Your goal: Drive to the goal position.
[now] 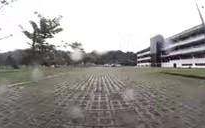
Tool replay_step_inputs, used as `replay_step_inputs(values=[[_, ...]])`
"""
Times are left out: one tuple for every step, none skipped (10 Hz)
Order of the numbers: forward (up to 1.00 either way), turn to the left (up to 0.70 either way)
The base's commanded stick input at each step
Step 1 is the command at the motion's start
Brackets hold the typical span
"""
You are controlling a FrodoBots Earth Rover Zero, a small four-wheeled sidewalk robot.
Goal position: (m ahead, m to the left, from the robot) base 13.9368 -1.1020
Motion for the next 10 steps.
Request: replay_step_inputs(values=[[0.85,0.00],[0.85,0.00],[0.85,0.00],[0.85,0.00],[0.85,0.00],[0.85,0.00],[0.85,0.00],[0.85,0.00],[0.85,0.00],[0.85,0.00]])
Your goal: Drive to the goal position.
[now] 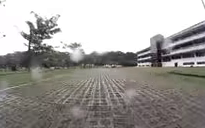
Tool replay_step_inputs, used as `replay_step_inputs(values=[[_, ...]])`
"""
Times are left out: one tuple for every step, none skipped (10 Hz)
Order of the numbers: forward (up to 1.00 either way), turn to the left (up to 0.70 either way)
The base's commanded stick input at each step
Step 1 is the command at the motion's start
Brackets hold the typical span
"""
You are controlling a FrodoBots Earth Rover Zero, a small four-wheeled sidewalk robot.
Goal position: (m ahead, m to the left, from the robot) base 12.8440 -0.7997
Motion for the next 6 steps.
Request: replay_step_inputs(values=[[0.85,0.00],[0.85,0.00],[0.85,0.00],[0.85,0.00],[0.85,0.00],[0.85,0.00]])
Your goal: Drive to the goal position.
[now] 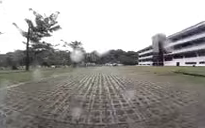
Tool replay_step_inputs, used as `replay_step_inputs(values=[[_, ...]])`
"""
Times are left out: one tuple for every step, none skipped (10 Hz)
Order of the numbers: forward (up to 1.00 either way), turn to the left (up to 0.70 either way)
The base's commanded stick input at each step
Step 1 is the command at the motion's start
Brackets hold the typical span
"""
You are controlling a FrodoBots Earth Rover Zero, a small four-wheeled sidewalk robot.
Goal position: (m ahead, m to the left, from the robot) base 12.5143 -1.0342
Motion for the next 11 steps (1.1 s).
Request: replay_step_inputs(values=[[0.85,0.00],[0.85,0.00],[0.85,0.00],[0.85,0.00],[0.85,0.00],[0.85,0.00],[0.85,0.00],[0.85,0.00],[0.85,0.00],[0.85,0.00],[0.85,0.00]])
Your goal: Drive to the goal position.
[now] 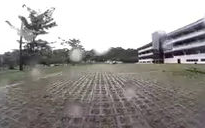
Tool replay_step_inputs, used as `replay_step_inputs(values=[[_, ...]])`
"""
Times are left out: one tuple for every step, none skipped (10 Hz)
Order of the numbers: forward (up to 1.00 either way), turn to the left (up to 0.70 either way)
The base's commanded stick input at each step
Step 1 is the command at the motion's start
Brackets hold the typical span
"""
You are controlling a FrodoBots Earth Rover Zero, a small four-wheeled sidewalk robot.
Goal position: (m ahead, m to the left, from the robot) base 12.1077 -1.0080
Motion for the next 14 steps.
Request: replay_step_inputs(values=[[0.85,0.00],[0.85,0.00],[0.85,0.00],[0.85,0.00],[0.85,0.00],[0.85,0.00],[0.85,0.00],[0.85,0.00],[0.85,0.00],[0.85,0.00],[0.85,0.00],[0.85,0.00],[0.85,0.00],[0.85,0.00]])
